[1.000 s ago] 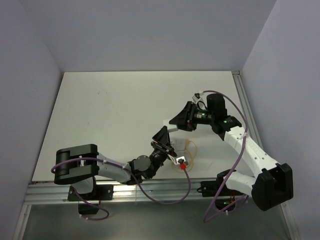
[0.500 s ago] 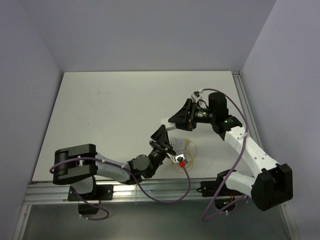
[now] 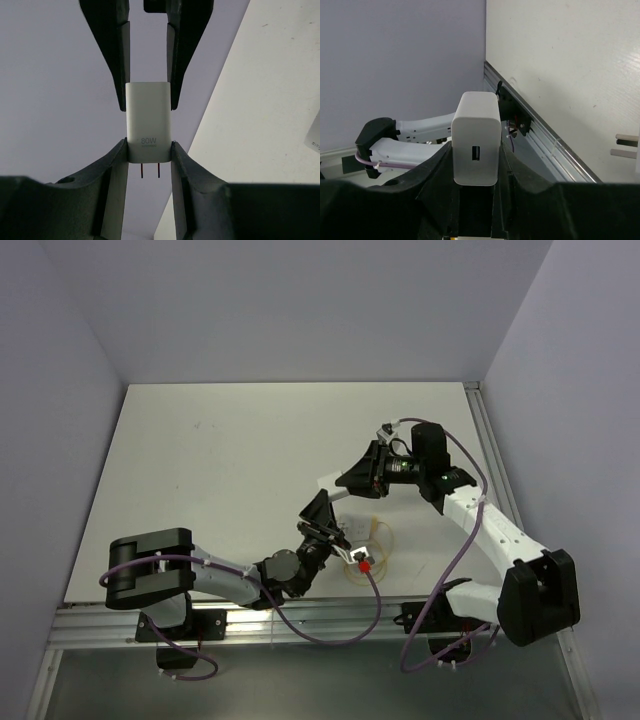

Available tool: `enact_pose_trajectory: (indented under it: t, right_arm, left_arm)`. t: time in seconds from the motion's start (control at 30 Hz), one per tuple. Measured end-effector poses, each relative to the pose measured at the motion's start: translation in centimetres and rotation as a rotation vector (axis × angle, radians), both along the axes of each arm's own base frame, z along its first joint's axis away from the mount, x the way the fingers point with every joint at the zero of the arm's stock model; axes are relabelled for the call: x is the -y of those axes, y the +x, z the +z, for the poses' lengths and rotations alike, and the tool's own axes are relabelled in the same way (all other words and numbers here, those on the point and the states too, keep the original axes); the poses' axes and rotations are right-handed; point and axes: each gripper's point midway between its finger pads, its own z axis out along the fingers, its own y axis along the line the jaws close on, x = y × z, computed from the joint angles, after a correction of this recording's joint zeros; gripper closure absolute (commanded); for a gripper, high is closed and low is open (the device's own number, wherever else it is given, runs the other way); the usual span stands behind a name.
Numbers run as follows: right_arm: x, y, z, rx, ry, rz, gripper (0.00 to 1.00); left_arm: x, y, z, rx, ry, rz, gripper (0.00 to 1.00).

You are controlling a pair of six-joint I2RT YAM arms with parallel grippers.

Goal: Insert the plug
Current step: Adjust the plug.

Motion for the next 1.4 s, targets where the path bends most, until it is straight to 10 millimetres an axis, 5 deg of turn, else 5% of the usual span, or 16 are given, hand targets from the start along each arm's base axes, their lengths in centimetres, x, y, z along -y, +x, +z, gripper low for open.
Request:
enact_pose_trajectory:
  t: [0.1,0.17,0.2,0.3,0.37,0.47,0.53,0.6,0.73,0.83,1.0,1.07,1.23,1.4]
  right_arm:
    - [-0.2,0.1,-0.3,-0.005,0.001,0.011,1.0]
    - [-0.2,0.1,-0.4,0.0,-0.005,0.009,1.0]
    - [-0.2,0.1,-0.4,0.002,-0.012,0.004,1.0]
    - [-0.2,-0.1,-0.1,0.021,-0.027,-0.013,1.0]
    - [-0.3,-0.4,0.8,0.045,-0.013,-0.012,1.0]
    - [-0.6,-1.1,2.8,0.083,0.042,0.009,1.0]
    - [-0.9,-1.2,4.0,0.132,0.067,0.014,1.0]
    - [-0.9,-1.1,4.4,0.155,0.07,0.008,1.0]
    - [-0.4,-0.4,3.9,0.182,0.029,-0.04,1.0]
    - [0.4,0.0,3.4,0.213,-0.023,-0.102,1.0]
    - [2.6,0.3,0.8,0.197,-0.094,-0.208,1.0]
    - [3.5,0.5,0.1,0.201,-0.14,-0.247,1.0]
    - [6.4,-0.2,-0.2,0.312,-0.276,-0.352,1.0]
    - [8.9,-1.7,-0.5,0.403,-0.378,-0.421,1.0]
  left_arm:
    - [-0.1,0.1,-0.2,-0.009,0.003,0.01,0.97]
    - [-0.2,0.0,-0.3,-0.023,-0.013,0.013,0.82]
    - [-0.3,0.0,-0.3,-0.036,-0.03,0.013,0.66]
    - [-0.8,0.0,0.1,-0.089,-0.106,0.003,0.69]
    - [-1.3,-0.3,1.4,-0.142,-0.222,-0.049,0.86]
    - [-2.6,-0.3,3.4,-0.207,-0.379,-0.102,0.85]
    - [-3.1,-0.1,4.3,-0.239,-0.452,-0.126,0.6]
    - [-3.2,0.0,4.5,-0.248,-0.482,-0.127,0.19]
    - [-5.1,1.0,5.0,-0.284,-0.615,-0.053,0.0]
    - [-6.5,0.8,6.4,-0.339,-0.729,-0.063,0.0]
    - [-11.3,-0.6,12.6,-0.387,-1.095,-0.173,0.0]
    - [-12.2,-0.7,13.7,-0.437,-1.176,-0.216,0.01]
    - [-10.6,1.6,14.1,-0.635,-1.199,-0.254,0.0]
    - [-6.3,2.6,10.3,-0.97,-1.154,-0.249,0.01]
